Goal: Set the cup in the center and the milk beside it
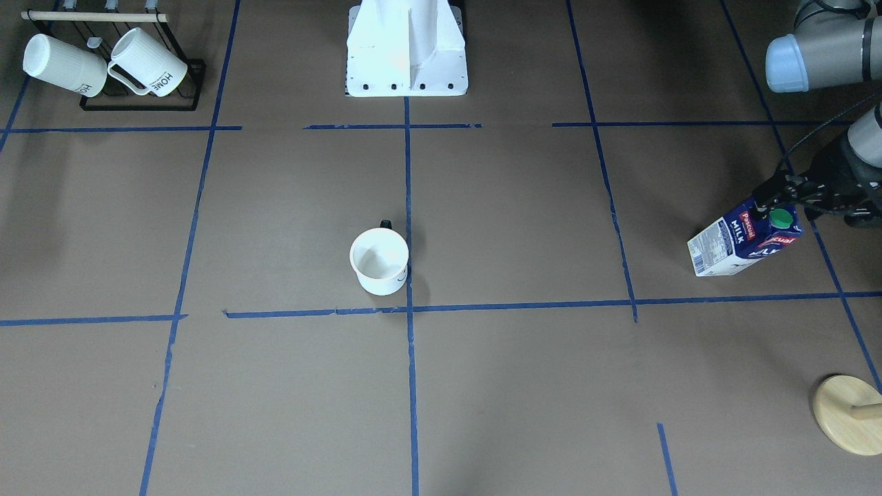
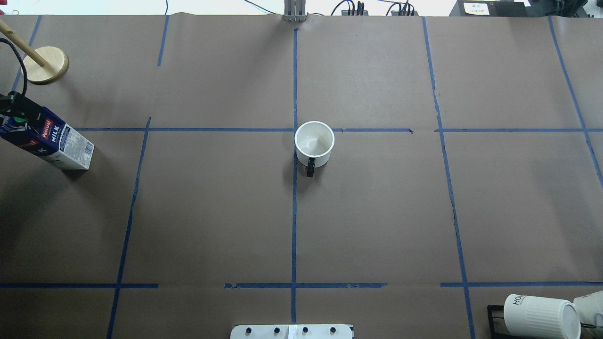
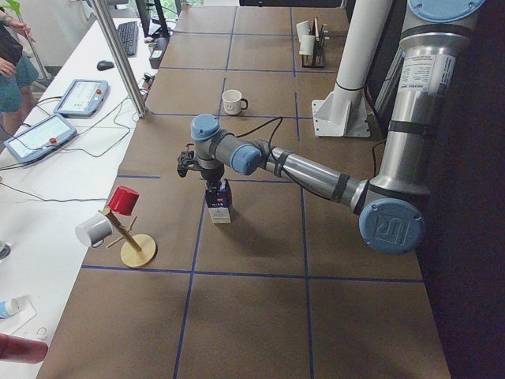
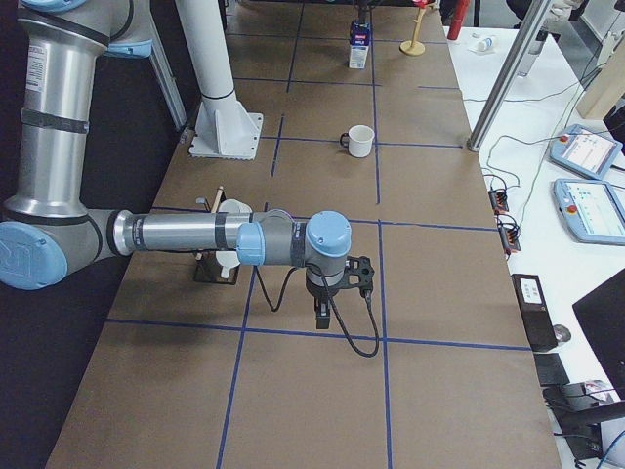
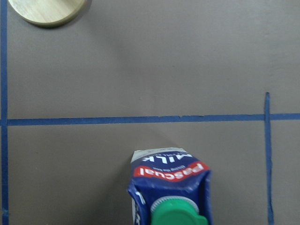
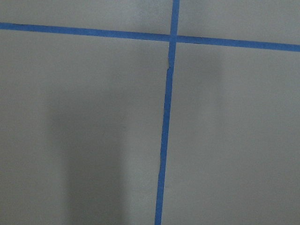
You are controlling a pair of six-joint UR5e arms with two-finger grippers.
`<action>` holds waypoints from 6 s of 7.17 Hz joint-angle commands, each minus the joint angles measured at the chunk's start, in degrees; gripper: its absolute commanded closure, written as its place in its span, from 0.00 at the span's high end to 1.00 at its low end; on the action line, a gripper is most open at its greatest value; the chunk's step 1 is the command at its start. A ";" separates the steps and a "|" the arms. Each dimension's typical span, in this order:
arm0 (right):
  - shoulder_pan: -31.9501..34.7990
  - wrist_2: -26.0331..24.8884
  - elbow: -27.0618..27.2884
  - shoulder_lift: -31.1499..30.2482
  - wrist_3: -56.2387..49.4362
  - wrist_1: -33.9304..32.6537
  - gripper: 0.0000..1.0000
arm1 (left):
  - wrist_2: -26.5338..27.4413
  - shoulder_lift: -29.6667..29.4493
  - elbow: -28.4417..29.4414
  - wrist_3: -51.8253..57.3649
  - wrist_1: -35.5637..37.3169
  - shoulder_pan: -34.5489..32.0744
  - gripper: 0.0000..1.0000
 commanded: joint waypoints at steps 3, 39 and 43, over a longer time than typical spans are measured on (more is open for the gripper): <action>0.00 0.00 -0.02 -0.03 0.05 0.00 1.00 | 0.10 -0.70 -0.04 -0.25 0.04 1.16 0.48; -0.09 0.00 -0.46 -0.03 0.32 0.00 1.00 | -4.65 13.18 2.30 41.58 17.46 -18.44 1.00; -0.09 0.00 -0.46 -0.03 0.32 0.00 1.00 | -4.39 17.13 3.21 40.97 8.40 -19.32 1.00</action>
